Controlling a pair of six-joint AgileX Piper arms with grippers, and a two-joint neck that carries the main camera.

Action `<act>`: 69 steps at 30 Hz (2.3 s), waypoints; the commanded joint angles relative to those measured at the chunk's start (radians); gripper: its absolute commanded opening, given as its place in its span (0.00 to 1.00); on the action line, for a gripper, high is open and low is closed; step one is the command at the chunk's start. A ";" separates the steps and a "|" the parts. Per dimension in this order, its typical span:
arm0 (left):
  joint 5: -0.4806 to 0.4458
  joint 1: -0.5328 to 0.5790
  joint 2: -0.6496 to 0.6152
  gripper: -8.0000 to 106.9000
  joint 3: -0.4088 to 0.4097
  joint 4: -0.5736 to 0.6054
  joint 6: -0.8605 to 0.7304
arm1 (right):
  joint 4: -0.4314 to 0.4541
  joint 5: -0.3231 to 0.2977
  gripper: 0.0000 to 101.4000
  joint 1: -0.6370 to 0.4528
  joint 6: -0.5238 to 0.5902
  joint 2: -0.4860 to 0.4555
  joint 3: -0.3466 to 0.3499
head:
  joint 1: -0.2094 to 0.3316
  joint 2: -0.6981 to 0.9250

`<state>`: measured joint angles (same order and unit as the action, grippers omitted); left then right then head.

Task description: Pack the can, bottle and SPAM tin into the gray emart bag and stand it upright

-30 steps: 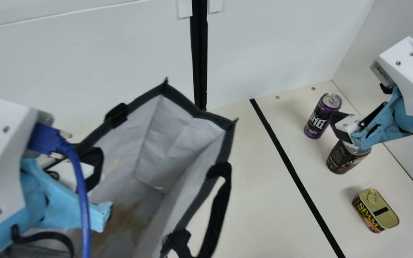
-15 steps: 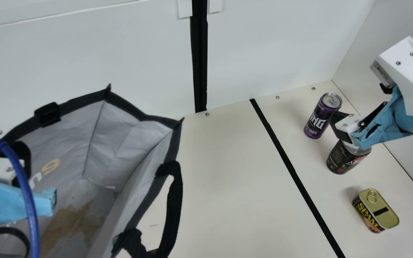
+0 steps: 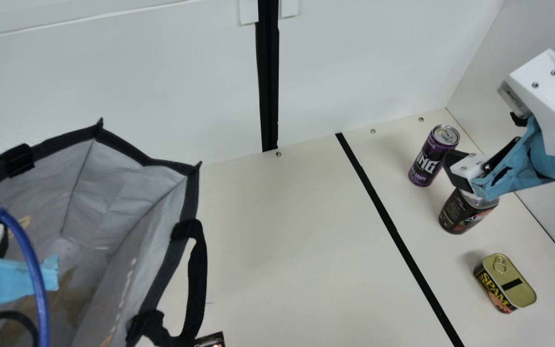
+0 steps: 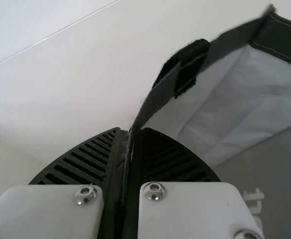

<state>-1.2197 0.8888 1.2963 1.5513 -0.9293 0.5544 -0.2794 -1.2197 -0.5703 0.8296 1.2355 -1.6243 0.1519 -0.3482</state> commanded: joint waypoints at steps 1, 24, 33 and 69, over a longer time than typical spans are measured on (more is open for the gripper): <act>0.000 0.013 0.000 0.00 -0.029 -0.013 0.028 | 0.000 0.000 0.94 0.000 0.000 0.000 0.000 | 0.023 -0.001; 0.000 0.235 0.071 0.00 -0.166 0.041 0.270 | 0.000 0.000 0.94 0.000 0.000 0.000 0.000 | 0.023 -0.001; 0.000 0.299 0.090 0.00 -0.146 0.118 0.321 | 0.000 0.000 0.94 0.000 0.000 0.000 0.000 | 0.023 -0.001; 0.502 0.159 -0.017 0.00 -0.350 0.626 0.053 | 0.000 0.000 0.94 0.000 0.000 0.000 0.000 | 0.023 -0.001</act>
<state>-0.7347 1.0500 1.2814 1.2063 -0.3217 0.6317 -0.2794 -1.2197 -0.5703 0.8296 1.2355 -1.6243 0.1519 -0.3482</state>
